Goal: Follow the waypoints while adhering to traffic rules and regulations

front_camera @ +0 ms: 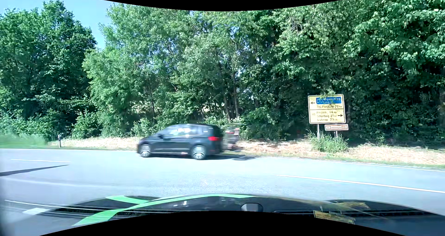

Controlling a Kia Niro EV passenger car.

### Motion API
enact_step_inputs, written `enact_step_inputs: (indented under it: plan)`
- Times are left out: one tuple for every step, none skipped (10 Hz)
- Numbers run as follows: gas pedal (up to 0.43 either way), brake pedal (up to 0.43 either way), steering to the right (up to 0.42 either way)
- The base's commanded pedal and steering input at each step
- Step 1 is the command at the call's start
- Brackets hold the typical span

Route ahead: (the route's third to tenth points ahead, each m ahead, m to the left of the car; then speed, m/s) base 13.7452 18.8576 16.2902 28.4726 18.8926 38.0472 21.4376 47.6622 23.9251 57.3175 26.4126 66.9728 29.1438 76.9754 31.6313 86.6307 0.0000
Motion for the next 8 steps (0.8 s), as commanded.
enact_step_inputs:
  plan:
    - [0.000,0.317,-0.137]
    - [0.000,0.323,-0.137]
    - [0.000,0.323,-0.137]
    - [0.000,0.317,-0.137]
    - [0.000,0.311,-0.137]
    - [0.000,0.305,-0.137]
    - [0.000,0.305,-0.137]
    - [0.000,0.299,-0.137]
